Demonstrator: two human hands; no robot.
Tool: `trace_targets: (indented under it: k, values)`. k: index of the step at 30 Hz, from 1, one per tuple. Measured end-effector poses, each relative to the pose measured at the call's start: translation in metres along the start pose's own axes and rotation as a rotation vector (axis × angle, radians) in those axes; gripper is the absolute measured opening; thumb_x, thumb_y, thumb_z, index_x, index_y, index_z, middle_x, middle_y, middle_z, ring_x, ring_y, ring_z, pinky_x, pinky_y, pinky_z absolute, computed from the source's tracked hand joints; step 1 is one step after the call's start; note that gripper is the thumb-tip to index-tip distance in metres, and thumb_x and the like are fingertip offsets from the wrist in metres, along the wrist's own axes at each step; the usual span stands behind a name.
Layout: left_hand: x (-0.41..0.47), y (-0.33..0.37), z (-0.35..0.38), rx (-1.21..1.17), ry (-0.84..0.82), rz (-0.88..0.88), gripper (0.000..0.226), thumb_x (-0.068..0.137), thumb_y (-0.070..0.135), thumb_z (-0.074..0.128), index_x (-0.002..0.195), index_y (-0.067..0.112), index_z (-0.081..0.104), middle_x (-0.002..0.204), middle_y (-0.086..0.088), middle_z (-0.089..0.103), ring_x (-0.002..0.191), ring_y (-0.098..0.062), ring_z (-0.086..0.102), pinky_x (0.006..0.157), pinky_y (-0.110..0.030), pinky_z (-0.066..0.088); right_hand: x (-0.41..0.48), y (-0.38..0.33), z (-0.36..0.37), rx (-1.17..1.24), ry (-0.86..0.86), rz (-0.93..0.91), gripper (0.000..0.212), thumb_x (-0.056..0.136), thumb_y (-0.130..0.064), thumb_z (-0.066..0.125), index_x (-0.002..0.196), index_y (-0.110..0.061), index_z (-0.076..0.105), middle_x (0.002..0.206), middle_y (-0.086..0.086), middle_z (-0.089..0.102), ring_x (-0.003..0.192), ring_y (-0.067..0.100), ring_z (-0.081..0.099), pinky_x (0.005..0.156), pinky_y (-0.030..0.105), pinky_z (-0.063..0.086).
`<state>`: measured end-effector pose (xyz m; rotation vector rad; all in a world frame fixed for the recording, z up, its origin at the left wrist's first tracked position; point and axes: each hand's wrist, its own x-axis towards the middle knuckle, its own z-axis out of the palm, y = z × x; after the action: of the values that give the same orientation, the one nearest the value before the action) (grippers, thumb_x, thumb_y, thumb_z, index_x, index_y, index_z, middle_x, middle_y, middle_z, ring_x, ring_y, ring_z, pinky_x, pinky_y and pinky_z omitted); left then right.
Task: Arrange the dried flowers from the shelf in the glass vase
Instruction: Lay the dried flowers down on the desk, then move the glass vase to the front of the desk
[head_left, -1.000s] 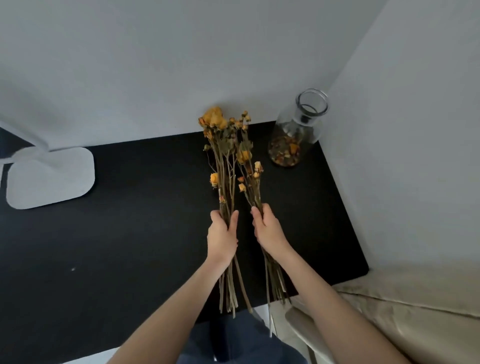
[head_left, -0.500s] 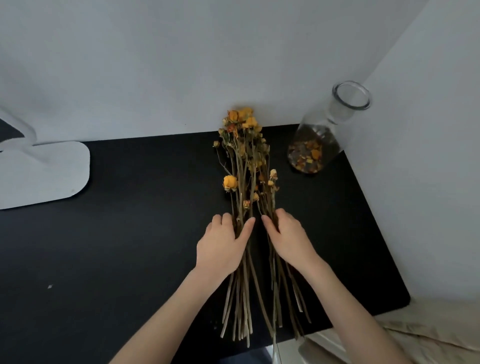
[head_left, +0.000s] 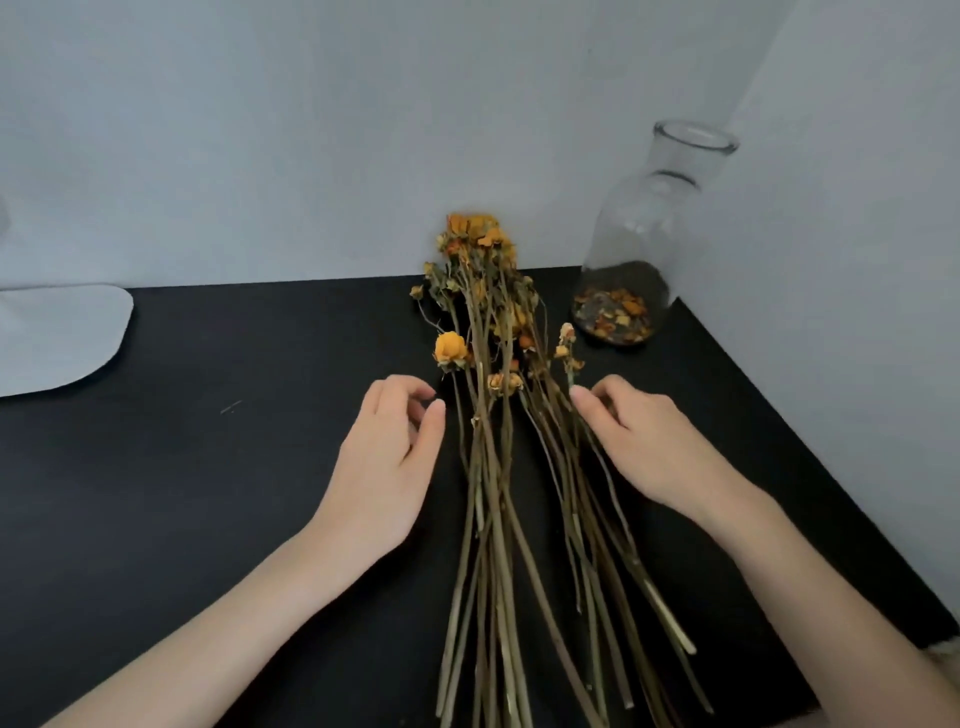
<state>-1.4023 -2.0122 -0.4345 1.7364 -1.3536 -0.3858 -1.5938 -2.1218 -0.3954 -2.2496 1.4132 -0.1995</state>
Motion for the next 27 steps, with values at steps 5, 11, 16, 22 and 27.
trace_targets:
  k: [5, 11, 16, 22, 27]
  values:
    - [0.027, 0.038, 0.009, -0.165, 0.095, 0.109, 0.015, 0.091, 0.015, 0.051, 0.103, 0.024, 0.049, 0.088, 0.009, 0.054, 0.078, 0.006, 0.05, 0.07, -0.003, 0.039, 0.005, 0.004, -0.04, 0.052, 0.282, -0.097, 0.029, 0.094, -0.048, 0.037, 0.092, -0.024, 0.053, 0.073, -0.006, 0.06, 0.066, 0.007, 0.057, 0.054, 0.023, 0.038]
    - [0.104, 0.093, 0.038, -0.345, 0.014, -0.041, 0.064, 0.082, 0.031, 0.069, 0.133, 0.011, 0.036, 0.119, -0.005, 0.052, 0.097, -0.009, 0.054, 0.08, -0.017, 0.043, 0.054, 0.001, -0.105, 0.302, 0.678, -0.107, 0.028, 0.093, -0.034, 0.05, 0.108, -0.01, 0.053, 0.077, -0.011, 0.05, 0.071, 0.0, 0.048, 0.057, 0.016, 0.033]
    - [0.149, 0.103, 0.078, -0.375, -0.095, -0.131, 0.109, 0.069, 0.036, 0.079, 0.147, 0.008, 0.008, 0.15, -0.013, 0.027, 0.136, -0.027, 0.031, 0.11, -0.037, 0.031, 0.094, 0.005, -0.123, 0.403, 0.599, -0.02, 0.066, 0.083, -0.043, 0.064, 0.131, -0.004, 0.038, 0.131, 0.014, 0.047, 0.119, 0.026, 0.048, 0.091, 0.031, 0.041]
    - [0.173, 0.096, 0.118, -0.398, -0.255, -0.151, 0.122, 0.065, 0.034, 0.083, 0.148, 0.014, -0.004, 0.157, -0.008, 0.011, 0.142, -0.025, 0.017, 0.112, -0.039, 0.024, 0.118, 0.016, -0.113, 0.565, 0.462, -0.03, 0.074, 0.077, -0.038, 0.073, 0.134, -0.006, 0.041, 0.14, 0.008, 0.045, 0.127, 0.021, 0.044, 0.094, 0.025, 0.034]
    - [0.178, 0.091, 0.136, -0.423, -0.226, -0.173, 0.119, 0.062, 0.03, 0.085, 0.148, 0.015, 0.005, 0.156, -0.005, 0.015, 0.142, -0.023, 0.018, 0.113, -0.038, 0.023, 0.128, 0.018, -0.107, 0.634, 0.527, -0.049, 0.064, 0.075, -0.033, 0.074, 0.128, -0.008, 0.047, 0.134, 0.005, 0.05, 0.123, 0.017, 0.047, 0.092, 0.023, 0.035]
